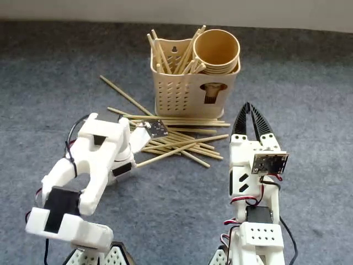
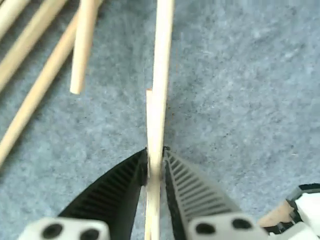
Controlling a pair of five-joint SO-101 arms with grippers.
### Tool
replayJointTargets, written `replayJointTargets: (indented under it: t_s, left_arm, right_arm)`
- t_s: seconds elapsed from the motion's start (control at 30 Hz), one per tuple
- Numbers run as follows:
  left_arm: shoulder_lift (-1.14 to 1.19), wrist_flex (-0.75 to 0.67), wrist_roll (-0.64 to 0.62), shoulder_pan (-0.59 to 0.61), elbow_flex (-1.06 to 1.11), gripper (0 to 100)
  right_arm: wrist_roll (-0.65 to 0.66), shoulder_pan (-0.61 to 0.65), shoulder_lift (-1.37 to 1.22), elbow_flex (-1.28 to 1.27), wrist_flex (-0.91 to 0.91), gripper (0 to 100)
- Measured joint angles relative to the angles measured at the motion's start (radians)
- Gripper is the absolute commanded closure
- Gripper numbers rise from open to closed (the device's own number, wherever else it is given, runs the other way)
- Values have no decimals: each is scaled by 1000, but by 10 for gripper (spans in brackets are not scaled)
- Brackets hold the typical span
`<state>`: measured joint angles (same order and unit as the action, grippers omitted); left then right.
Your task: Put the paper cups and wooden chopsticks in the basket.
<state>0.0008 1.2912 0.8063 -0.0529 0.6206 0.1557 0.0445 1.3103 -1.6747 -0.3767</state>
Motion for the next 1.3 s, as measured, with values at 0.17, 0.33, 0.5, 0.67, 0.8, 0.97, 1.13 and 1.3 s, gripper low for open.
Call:
replayJointTargets:
  t_s: [0.17, 0.33, 0.5, 0.67, 0.8, 0.97, 1.13, 1.3]
  left_arm:
    - [-121, 2, 0, 5, 35, 902]
    - [-166, 0, -18, -11, 38, 902]
    - [-169, 0, -117, -115, 38, 902]
    - [-169, -58, -216, -226, 38, 902]
    - [-169, -132, -292, -302, 41, 902]
    - [-169, -222, -362, -334, 44, 902]
    - [-110, -284, -371, -333, 52, 902]
    - [23, -292, -373, -333, 26, 951]
  right_arm:
    - [0, 0, 0, 0, 0, 993]
    - [0, 0, 0, 0, 0, 993]
    - [0, 0, 0, 0, 0, 993]
    - [0, 0, 0, 0, 0, 993]
    - [0, 0, 0, 0, 0, 993]
    - [0, 0, 0, 0, 0, 993]
    - [0, 0, 0, 0, 0, 993]
    - [0, 0, 0, 0, 0, 993]
